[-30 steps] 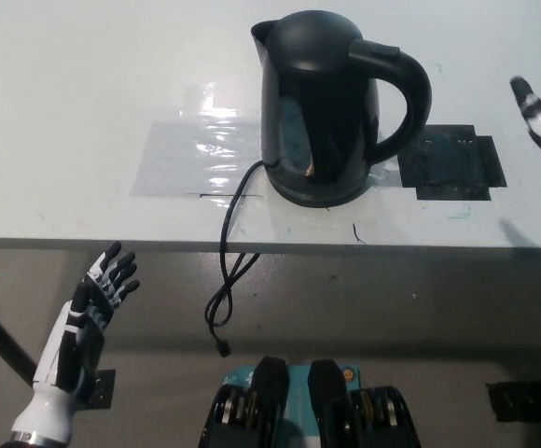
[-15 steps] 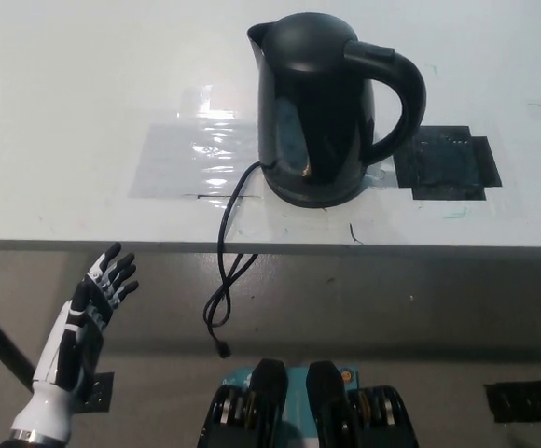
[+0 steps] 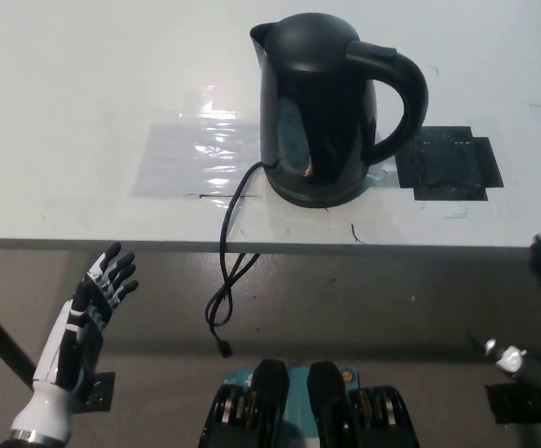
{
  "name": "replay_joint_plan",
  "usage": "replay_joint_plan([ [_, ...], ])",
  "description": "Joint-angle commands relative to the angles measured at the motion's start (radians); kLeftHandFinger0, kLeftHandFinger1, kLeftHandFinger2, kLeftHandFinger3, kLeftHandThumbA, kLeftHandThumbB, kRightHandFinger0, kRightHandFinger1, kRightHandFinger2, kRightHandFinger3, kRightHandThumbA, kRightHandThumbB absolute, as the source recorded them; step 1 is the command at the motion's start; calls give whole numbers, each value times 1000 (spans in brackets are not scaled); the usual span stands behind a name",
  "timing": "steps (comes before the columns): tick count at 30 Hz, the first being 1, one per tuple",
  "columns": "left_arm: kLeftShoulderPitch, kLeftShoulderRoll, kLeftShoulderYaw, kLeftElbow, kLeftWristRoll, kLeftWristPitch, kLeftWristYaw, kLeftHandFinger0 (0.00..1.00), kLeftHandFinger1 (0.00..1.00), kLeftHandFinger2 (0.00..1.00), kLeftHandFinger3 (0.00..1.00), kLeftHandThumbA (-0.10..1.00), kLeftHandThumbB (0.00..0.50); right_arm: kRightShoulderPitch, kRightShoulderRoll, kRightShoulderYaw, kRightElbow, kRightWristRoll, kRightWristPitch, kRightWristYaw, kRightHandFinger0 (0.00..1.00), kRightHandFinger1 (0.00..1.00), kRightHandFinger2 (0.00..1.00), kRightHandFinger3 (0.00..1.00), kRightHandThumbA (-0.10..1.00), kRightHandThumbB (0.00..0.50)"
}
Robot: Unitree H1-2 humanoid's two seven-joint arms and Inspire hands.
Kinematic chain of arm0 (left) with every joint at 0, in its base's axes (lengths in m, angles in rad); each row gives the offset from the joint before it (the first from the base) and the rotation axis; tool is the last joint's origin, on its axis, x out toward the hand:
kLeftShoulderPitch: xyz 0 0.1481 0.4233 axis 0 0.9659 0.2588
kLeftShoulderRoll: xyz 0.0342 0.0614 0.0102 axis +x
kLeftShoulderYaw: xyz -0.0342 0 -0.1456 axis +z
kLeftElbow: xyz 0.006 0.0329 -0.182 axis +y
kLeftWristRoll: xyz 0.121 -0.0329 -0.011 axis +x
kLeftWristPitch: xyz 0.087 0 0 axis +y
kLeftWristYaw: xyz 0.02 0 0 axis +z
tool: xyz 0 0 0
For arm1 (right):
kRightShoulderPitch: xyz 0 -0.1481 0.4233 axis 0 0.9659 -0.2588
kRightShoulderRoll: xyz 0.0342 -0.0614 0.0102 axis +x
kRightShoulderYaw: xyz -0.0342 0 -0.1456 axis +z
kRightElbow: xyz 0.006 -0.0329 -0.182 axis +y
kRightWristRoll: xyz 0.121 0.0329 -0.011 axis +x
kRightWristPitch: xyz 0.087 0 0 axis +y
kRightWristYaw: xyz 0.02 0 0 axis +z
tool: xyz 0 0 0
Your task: A kettle and its base are kept separately on the desk infront of the robot and the robot uses its right hand to lift the kettle by its handle and places it on its base to align it correctly.
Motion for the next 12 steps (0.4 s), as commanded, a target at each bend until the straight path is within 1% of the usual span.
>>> replay_joint_plan([
  [1, 1, 15, 3, -14, 18, -52, -5, 1000, 1000, 1000, 1000, 1000, 141, -39, 9, 19, 92, -16, -104, 34, 1000, 1000, 1000, 1000, 1000, 405],
  [2, 4, 15, 5, -13, 16, -55, -5, 1000, 1000, 1000, 1000, 1000, 142, -43, 10, 23, 103, -16, -107, 38, 1000, 1000, 1000, 1000, 1000, 405],
  [4, 5, 16, 5, -14, 13, -49, -7, 1000, 1000, 1000, 1000, 1000, 139, -50, 7, 29, 126, -12, -116, 47, 1000, 1000, 1000, 1000, 1000, 380],
  [6, 8, 15, 3, -10, 13, -54, -9, 1000, 1000, 1000, 1000, 1000, 140, -53, 6, 32, 142, -12, -115, 52, 1000, 1000, 1000, 1000, 1000, 377],
  [8, 13, 14, 3, -10, 12, -57, -10, 1000, 1000, 1000, 1000, 1000, 151, -52, 6, 35, 154, -17, -114, 53, 1000, 1000, 1000, 1000, 1000, 385],
  [10, 18, 14, 2, -11, 12, -63, -12, 1000, 1000, 1000, 1000, 1000, 141, -47, 4, 40, 154, -7, -88, 64, 1000, 1000, 1000, 1000, 1000, 402],
  [12, 21, 13, 1, -13, 13, -62, -12, 1000, 1000, 1000, 1000, 1000, 141, -42, 5, 42, 152, -5, -78, 66, 1000, 1000, 1000, 1000, 1000, 403],
])
